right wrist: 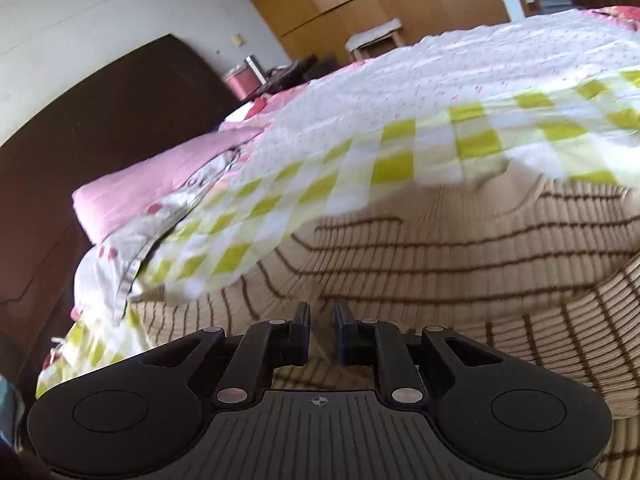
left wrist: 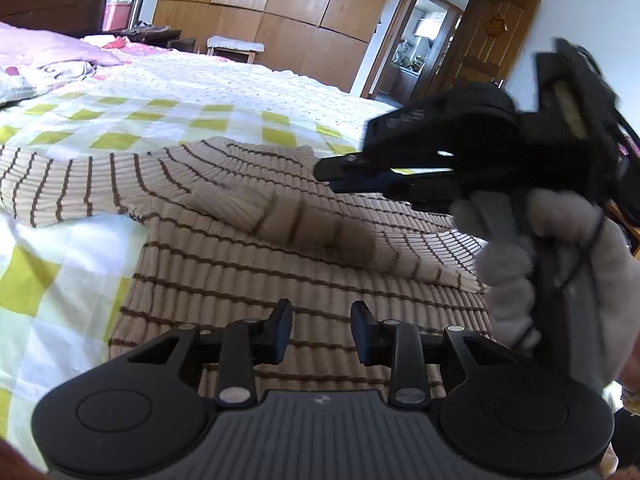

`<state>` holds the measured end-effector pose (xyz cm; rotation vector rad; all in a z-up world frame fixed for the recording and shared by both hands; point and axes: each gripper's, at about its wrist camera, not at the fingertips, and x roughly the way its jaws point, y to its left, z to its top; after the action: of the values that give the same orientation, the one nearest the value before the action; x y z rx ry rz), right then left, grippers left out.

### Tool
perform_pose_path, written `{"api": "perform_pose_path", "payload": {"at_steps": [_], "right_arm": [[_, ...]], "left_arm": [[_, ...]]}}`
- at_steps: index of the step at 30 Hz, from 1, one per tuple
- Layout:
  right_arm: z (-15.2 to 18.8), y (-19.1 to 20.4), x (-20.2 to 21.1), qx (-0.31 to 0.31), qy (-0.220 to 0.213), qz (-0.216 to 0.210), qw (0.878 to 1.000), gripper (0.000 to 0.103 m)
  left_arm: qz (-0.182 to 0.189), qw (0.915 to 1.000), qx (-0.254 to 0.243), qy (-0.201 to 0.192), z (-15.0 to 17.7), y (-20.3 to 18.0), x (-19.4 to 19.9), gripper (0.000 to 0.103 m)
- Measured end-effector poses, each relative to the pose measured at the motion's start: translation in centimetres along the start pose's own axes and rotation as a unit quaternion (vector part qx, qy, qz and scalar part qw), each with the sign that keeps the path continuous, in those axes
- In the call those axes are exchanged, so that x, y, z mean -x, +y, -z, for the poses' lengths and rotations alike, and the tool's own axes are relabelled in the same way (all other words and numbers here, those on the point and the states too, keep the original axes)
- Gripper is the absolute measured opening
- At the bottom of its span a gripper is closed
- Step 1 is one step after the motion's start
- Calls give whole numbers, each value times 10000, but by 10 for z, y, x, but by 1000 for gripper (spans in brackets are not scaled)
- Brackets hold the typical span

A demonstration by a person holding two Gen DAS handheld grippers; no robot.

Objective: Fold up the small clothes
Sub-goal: 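Fold the sleeve across the sweater body with the right gripper and release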

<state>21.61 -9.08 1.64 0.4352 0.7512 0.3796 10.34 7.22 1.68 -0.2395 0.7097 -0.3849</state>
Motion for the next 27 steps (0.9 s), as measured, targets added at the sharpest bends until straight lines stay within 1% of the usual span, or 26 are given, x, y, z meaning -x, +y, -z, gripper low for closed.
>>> {"api": "perform_pose_path", "payload": {"at_steps": [2, 4, 6, 8, 11, 14, 15, 16, 19, 22, 25, 27], "right_arm": [[-2, -3, 15, 63, -29, -57, 10000, 16], [-9, -10, 36, 180, -177, -13, 9997, 16], [-10, -23, 58, 342, -340, 217, 9986, 17], [-12, -41, 68, 467, -446, 694, 9955, 17], [-6, -73, 75, 572, -403, 1451, 9869, 17], [1, -104, 65, 586, -30, 2215, 9734, 17], [3, -113, 60, 565, 131, 2409, 9688, 14], [5, -121, 57, 523, 215, 2452, 9678, 13], [2, -120, 61, 503, 106, 2368, 9702, 17], [-3, -92, 62, 895, -9, 2113, 9733, 17], [-4, -56, 52, 1378, 114, 1487, 9792, 17], [0, -30, 39, 1745, 275, 1038, 9788, 19]], "left_arm": [[21, 10000, 40, 33, 0, 2, -2, 37], [31, 10000, 33, 38, 1, 4, -1, 37], [43, 10000, 22, 38, 1, 4, -2, 38], [55, 10000, 7, 52, 3, 2, -3, 38], [45, 10000, -7, 88, 5, 0, -7, 38], [14, 9999, 0, 140, 6, 1, -12, 38], [-4, 9999, 4, 150, 5, 1, -14, 38], [-21, 9999, 5, 154, 6, 0, -14, 38], [-47, 9999, 44, 148, 5, 3, -15, 38], [-58, 9999, 71, 139, 4, 6, -14, 38], [-124, 9998, 84, 116, 3, 8, -13, 38], [-177, 9998, 69, 95, 2, 10, -11, 38]]}}
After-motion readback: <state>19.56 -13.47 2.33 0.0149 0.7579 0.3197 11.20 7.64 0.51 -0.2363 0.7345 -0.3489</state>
